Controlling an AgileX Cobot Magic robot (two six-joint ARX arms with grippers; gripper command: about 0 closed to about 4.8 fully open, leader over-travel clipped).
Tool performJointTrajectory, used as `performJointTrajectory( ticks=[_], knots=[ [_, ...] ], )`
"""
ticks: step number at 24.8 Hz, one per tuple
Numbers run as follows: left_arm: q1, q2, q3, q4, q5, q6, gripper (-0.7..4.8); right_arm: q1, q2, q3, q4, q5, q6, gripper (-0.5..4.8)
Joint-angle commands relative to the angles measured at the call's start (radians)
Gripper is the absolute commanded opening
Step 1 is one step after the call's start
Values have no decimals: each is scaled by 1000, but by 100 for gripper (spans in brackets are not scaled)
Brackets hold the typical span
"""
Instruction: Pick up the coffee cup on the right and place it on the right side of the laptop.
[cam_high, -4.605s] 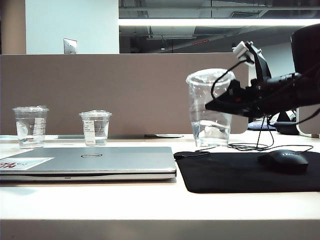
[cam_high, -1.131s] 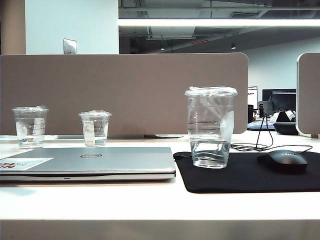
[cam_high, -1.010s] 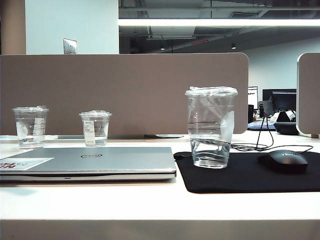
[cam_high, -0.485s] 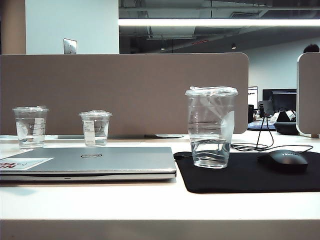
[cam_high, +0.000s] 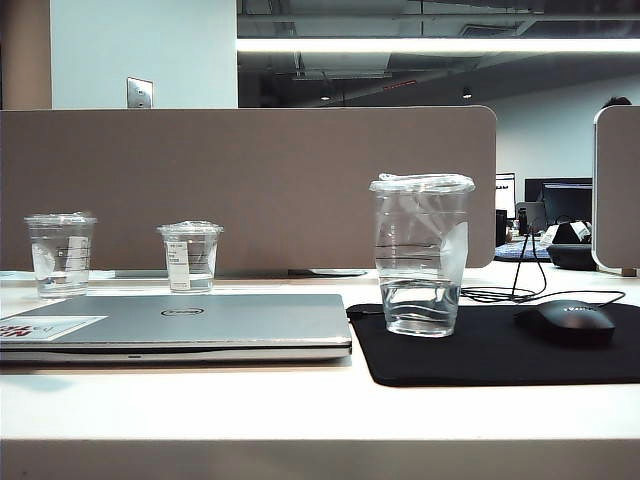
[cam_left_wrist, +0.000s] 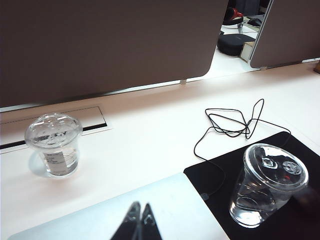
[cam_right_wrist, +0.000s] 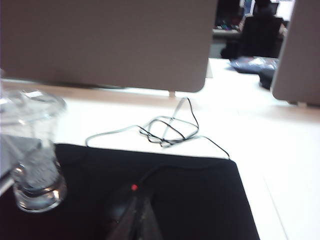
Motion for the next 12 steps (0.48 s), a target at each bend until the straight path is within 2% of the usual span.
performJointTrajectory(
  ticks=[1, 12],
  knots=[
    [2, -2, 2, 12, 4, 4, -5, -29, -2, -48, 122, -13, 39, -5],
    [2, -2, 2, 12, 4, 4, -5, -26, -2, -70, 133, -13, 53, -5]
  ],
)
